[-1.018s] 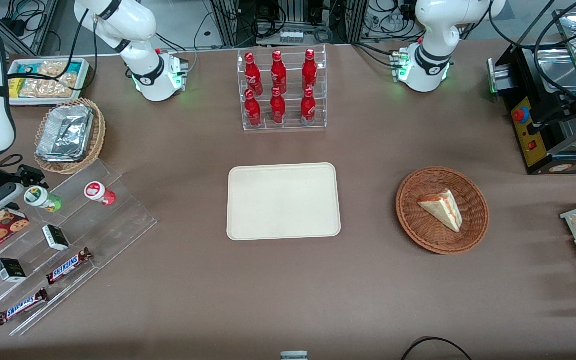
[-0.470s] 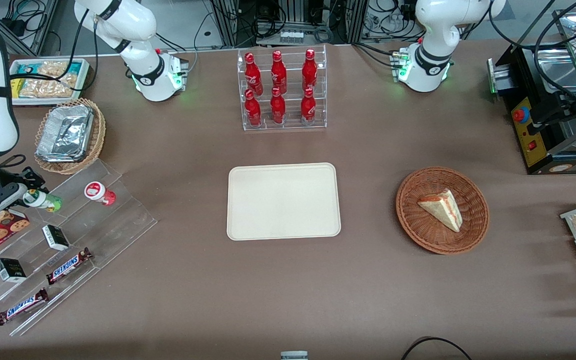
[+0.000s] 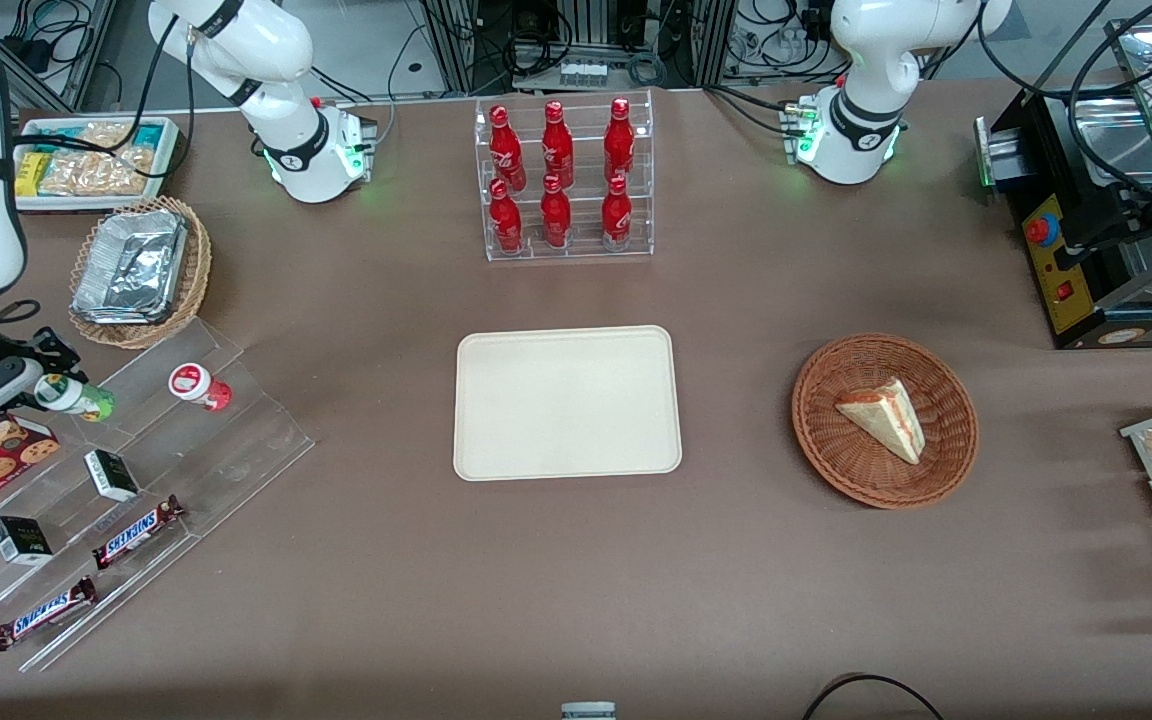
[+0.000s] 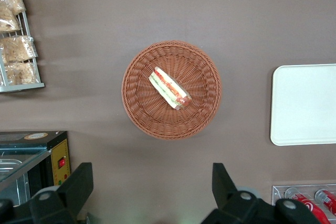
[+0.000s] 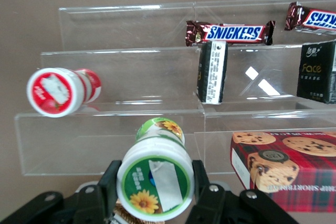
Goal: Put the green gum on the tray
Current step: 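Lower the right gripper around the green gum jar and close it, then lift the green gum jar and carry it over the cream tray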
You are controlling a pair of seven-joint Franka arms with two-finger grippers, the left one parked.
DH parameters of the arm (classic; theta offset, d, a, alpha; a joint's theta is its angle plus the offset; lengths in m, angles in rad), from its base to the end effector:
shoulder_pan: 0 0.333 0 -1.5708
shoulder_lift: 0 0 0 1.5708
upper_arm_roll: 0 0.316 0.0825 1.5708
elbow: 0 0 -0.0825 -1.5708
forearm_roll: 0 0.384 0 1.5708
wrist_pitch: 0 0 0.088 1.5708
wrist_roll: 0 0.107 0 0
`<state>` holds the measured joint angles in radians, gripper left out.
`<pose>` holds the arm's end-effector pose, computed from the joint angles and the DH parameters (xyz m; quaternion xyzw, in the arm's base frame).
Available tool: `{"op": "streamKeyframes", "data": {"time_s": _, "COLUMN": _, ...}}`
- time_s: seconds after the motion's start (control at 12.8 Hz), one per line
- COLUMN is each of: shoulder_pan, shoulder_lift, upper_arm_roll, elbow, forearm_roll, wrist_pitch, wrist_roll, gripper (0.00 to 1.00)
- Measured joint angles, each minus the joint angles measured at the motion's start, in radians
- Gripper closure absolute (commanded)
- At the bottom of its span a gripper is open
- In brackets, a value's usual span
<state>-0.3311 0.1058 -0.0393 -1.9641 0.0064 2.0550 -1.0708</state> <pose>0.5395 -0.2086 0.4189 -0.9398 -0.3417 0.0051 0.0055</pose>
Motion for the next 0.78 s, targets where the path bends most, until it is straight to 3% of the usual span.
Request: {"op": "streamKeyframes", "data": {"time_s": 0.78, "shoulder_pan": 0.111, "shoulder_lift": -0.06, "upper_arm_roll": 0.014, "elbow": 0.067, "forearm_roll": 0.0, "wrist_pitch": -0.179, "wrist_roll": 0.2, "gripper": 1.0}}
